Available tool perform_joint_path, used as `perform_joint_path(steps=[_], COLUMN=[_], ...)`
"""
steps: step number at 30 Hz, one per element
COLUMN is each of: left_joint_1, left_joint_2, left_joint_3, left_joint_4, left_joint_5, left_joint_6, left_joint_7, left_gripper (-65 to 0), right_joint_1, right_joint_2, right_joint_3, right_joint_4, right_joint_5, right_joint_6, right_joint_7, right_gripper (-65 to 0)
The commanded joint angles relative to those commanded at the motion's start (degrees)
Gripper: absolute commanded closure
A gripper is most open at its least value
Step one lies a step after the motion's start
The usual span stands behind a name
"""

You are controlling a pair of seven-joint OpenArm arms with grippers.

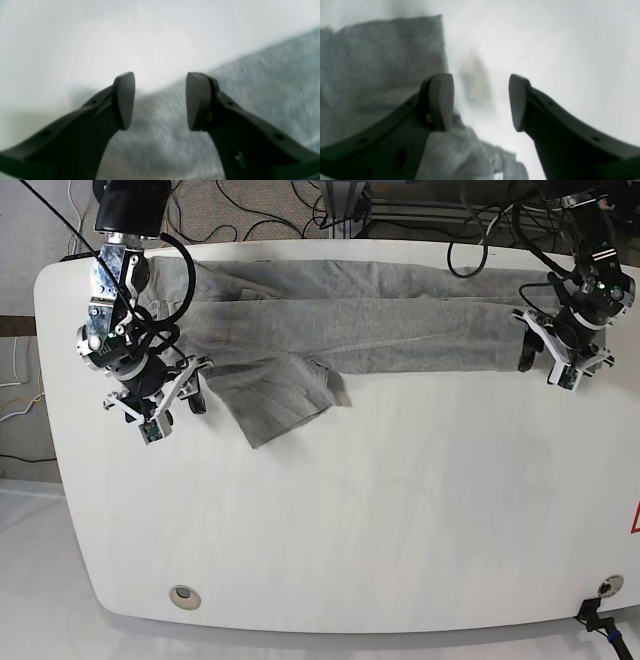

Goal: Fold the T-shirt properly
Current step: 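Grasp the loose sleeve flap with the right gripper and tuck it onto the shirt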

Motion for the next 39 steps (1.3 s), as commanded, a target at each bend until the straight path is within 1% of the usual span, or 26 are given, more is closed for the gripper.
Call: perform_joint_path(steps=[3,4,6,7,9,15,19,23,26,28,32,35,36,37,38,39], left_joint_1=[0.3,0.5,0.8,0.8,0.9,0.9,0.9,0.9,0.9,0.9,0.9,0.9,0.9,0.9,0.9,0.9], left_joint_2=[0.0,0.0,-0.1,-0.1,-0.1,-0.1,0.0,-0.2,-0.4,-0.4,-0.4,-0.4,-0.4,-0.4,-0.7,-1.2], left_joint_3=[0.0,0.0,-0.1,-0.2,-0.2,-0.1,0.0,0.0,-0.2,-0.3,-0.3,-0.3,-0.3,-0.2,-0.2,-0.1], left_joint_4=[0.0,0.0,0.0,0.0,0.0,0.0,0.0,0.0,0.2,0.4,0.4,0.4,0.4,0.4,0.4,0.4], left_joint_5=[0.0,0.0,0.0,0.0,0.0,-0.2,-0.4,-4.7,-6.2,-6.9,-6.7,-6.7,-6.7,-6.7,-6.7,-6.7], left_joint_6=[0.0,0.0,0.0,0.0,0.0,0.0,0.0,0.0,0.0,0.0,0.0,0.0,0.0,0.0,0.0,0.0], left_joint_7=[0.0,0.0,0.0,0.0,0.0,0.0,0.0,0.2,3.3,4.9,6.2,6.3,6.3,6.3,6.3,6.3], left_gripper=[-30.2,-30.2,-30.2,-30.2,-30.2,-30.2,-30.2,-30.2,-30.2,-30.2,-30.2,-30.1,-30.1,-30.1,-30.1,-30.1], right_joint_1=[2.5,3.2,4.9,5.5,6.3,6.7,5.9,5.3,4.5,4.4,4.4,4.4,4.4,4.4,4.4,4.4], right_joint_2=[-0.6,-0.9,-2.4,-2.4,-2.5,-2.7,-2.5,-2.5,-2.6,-2.6,-2.3,-2.2,-2.2,-2.2,-2.2,-2.2], right_joint_3=[-0.3,-0.3,-0.1,-0.1,-0.1,-0.9,-6.2,-9.4,-9.7,-11.0,-15.2,-15.8,-15.8,-15.8,-15.8,-15.8], right_joint_4=[-5.2,-6.7,-10.3,-12.0,-15.3,-19.2,-19.7,-19.7,-19.7,-19.6,-19.5,-19.4,-19.4,-19.4,-19.4,-19.4], right_joint_5=[0.0,0.1,1.6,2.4,3.5,5.8,8.9,10.5,10.5,10.5,10.5,10.5,10.5,10.5,10.5,10.5], right_joint_6=[0.09,0.62,3.25,3.78,4.04,4.04,4.04,4.04,4.04,4.04,4.13,4.13,4.13,4.13,4.13,4.13], right_joint_7=[0.1,0.1,0.1,0.0,0.0,-0.1,-0.3,-0.3,-0.3,-0.3,-0.3,-0.3,-0.3,-0.3,-0.3,-0.3], right_gripper=[-34.3,-34.3,-34.3,-34.3,-34.3,-34.3,-34.3,-34.3,-34.3,-34.1,-33.8,-33.6,-32.3,-29.7,-26.9,-22.8])
